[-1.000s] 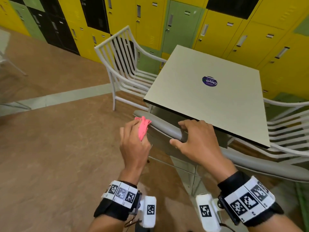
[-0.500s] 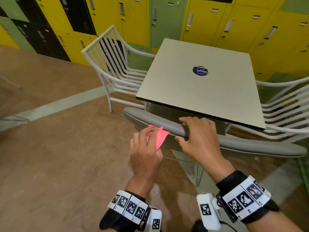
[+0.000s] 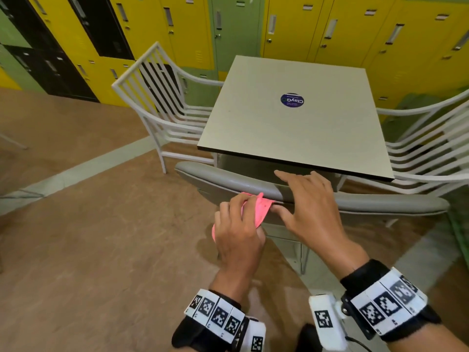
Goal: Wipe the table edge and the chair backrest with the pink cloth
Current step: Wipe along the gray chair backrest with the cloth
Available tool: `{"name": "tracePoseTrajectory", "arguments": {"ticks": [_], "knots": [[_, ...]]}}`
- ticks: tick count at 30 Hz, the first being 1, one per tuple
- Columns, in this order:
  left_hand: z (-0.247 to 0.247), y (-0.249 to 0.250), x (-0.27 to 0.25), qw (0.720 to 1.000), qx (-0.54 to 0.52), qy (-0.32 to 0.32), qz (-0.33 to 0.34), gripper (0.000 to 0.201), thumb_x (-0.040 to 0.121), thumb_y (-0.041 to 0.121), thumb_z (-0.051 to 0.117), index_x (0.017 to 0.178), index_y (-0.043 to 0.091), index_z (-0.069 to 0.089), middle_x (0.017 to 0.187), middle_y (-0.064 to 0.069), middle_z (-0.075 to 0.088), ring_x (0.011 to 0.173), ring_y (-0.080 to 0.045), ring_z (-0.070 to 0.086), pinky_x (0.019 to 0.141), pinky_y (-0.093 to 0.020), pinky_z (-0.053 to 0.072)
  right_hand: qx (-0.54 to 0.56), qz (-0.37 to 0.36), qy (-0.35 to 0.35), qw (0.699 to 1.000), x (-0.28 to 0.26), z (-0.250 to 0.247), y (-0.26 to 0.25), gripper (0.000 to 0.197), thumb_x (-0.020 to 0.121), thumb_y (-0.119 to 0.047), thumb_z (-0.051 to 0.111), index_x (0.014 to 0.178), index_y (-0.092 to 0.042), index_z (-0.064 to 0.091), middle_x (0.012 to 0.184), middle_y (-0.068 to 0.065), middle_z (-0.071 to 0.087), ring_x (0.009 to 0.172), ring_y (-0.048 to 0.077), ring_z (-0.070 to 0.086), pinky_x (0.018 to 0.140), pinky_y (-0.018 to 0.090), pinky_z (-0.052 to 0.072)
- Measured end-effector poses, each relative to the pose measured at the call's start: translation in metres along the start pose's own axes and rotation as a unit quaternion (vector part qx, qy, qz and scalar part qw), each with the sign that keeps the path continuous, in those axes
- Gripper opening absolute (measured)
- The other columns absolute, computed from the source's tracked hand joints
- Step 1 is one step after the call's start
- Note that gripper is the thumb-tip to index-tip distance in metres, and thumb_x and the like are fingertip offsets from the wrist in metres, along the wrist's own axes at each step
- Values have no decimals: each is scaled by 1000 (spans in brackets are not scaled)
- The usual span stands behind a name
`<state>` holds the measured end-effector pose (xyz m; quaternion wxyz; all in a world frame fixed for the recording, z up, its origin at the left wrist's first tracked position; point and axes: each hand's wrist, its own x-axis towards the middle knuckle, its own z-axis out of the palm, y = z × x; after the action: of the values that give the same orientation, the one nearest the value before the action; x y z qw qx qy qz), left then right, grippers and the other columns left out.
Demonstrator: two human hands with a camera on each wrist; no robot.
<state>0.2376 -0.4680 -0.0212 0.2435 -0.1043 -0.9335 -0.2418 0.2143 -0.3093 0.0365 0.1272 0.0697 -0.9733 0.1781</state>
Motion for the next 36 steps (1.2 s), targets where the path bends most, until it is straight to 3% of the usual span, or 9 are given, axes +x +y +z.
{"name": "tracePoseTrajectory", "arguments": {"ticks": [3, 7, 13, 18, 23, 28, 32, 36], "knots": [[-1, 0, 1, 1000, 3, -5, -5, 59, 74, 7, 53, 128, 13, 73, 122, -7, 68, 93, -29, 57, 71, -39, 41, -15, 34, -1, 999, -9, -19, 18, 67, 79, -36, 85, 140, -24, 59, 119, -4, 71, 115, 22, 56, 115, 36, 22], [2, 17, -1, 999, 0, -28, 15, 55, 77, 6, 51, 128, 11, 72, 121, -9, 68, 91, -30, 57, 69, -41, 44, -8, 61, 10, 998, -12, -26, 30, 65, 80, -37, 85, 138, -26, 60, 112, -10, 73, 108, 18, 54, 107, 38, 30], [9, 30, -1, 1000, 14, -22, 3, 46, 79, 7, 53, 121, 7, 73, 117, -11, 68, 89, -29, 57, 67, -39, 42, -10, 29, 20, 999, -13, -14, 35, 65, 78, -31, 87, 136, -23, 61, 108, -5, 72, 106, 22, 59, 117, 40, 24], [10, 34, -2, 999, 31, -20, 7, 47, 78, 7, 53, 121, 6, 72, 117, -11, 68, 89, -29, 55, 67, -39, 41, 7, -3, 42, 999, -18, -8, 41, 62, 78, -27, 86, 135, -18, 62, 106, -3, 71, 100, 25, 61, 118, 45, 28], [26, 66, -9, 999, 18, -6, 34, 36, 85, 7, 57, 117, 7, 75, 113, -11, 71, 84, -26, 58, 65, -36, 40, 14, 5, 31, 999, -21, -14, 52, 68, 75, -17, 86, 138, -19, 61, 110, -2, 72, 107, 22, 61, 120, 43, 25], [38, 90, -13, 999, 32, 8, -1, 42, 82, 2, 52, 117, 6, 74, 115, -14, 71, 84, -30, 59, 65, -39, 42, 14, 52, 4, 999, -35, -51, 91, 69, 75, -32, 90, 138, -24, 63, 118, 1, 71, 114, 25, 57, 107, 34, 28], [43, 108, -17, 999, 26, 7, -21, 51, 74, 1, 56, 120, 6, 75, 115, -13, 70, 85, -32, 57, 68, -39, 38, 9, 60, -35, 998, -45, -70, 126, 68, 77, -38, 87, 139, -27, 61, 125, -2, 67, 117, 20, 51, 102, 35, 36], [59, 169, -24, 995, -42, -72, 44, 47, 82, 14, 57, 125, 11, 75, 119, -6, 70, 91, -22, 56, 75, -27, 31, 8, 35, -55, 998, -50, -78, 158, 64, 77, -36, 87, 135, -23, 64, 122, 1, 69, 113, 23, 54, 96, 34, 35]]}}
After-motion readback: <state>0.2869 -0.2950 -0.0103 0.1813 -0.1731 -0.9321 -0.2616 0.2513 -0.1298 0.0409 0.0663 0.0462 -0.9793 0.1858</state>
